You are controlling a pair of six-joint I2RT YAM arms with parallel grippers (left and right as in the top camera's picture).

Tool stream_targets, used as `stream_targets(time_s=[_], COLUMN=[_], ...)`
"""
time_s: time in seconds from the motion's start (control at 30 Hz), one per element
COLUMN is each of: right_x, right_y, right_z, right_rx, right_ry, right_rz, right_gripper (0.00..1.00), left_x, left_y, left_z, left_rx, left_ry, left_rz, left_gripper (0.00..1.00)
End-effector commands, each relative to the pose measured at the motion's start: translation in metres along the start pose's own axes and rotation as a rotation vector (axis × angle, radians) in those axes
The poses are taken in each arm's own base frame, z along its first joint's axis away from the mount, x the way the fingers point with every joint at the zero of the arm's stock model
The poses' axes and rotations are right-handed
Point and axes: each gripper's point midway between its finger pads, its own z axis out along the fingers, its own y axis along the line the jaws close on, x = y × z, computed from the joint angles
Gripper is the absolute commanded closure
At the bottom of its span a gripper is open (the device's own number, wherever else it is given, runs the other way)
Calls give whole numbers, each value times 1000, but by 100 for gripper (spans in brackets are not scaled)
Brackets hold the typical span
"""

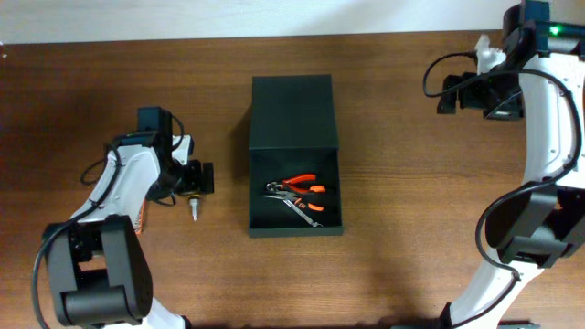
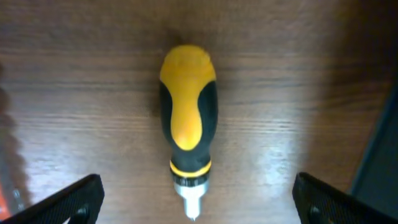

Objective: Pack container
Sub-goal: 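Grasp the yellow-black screwdriver with the left gripper, then carry the screwdriver into the box and release it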

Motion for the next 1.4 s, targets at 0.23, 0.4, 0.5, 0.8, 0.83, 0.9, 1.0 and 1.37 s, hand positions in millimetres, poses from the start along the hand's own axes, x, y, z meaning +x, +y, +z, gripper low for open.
stream_targets(time_s=[0.23, 0.4, 0.5, 0.8, 0.83, 0.9, 1.0, 1.37], right_x=[5, 6, 7, 6, 6, 7, 7, 5], right_y=[3, 3, 3, 3, 3, 3, 3, 2], right_z=[6, 6, 6, 6, 6, 6, 6, 6], right_rx=[-15, -15, -16, -16, -16, -16, -16, -15], right_ry=[25, 29, 31, 30, 30, 31, 31, 25], right_rz=[7, 8, 8, 8, 8, 8, 8, 7], right_gripper=[1, 1, 1, 1, 1, 1, 1, 1], left_x=[25, 22, 22, 20, 19, 16, 13, 7], left_y=[13, 13, 11, 5, 5, 6, 6, 5], left_z=[44, 49, 49, 49, 49, 50, 50, 43], left_rx=[-57, -55, -47, -12, -12, -15, -15, -14], left_ry=[68, 62, 61, 56, 51, 39, 25, 19], left_rz=[0, 0, 0, -1, -1, 0, 1, 2], left_gripper=[1, 0, 6, 41, 44, 57, 68, 98])
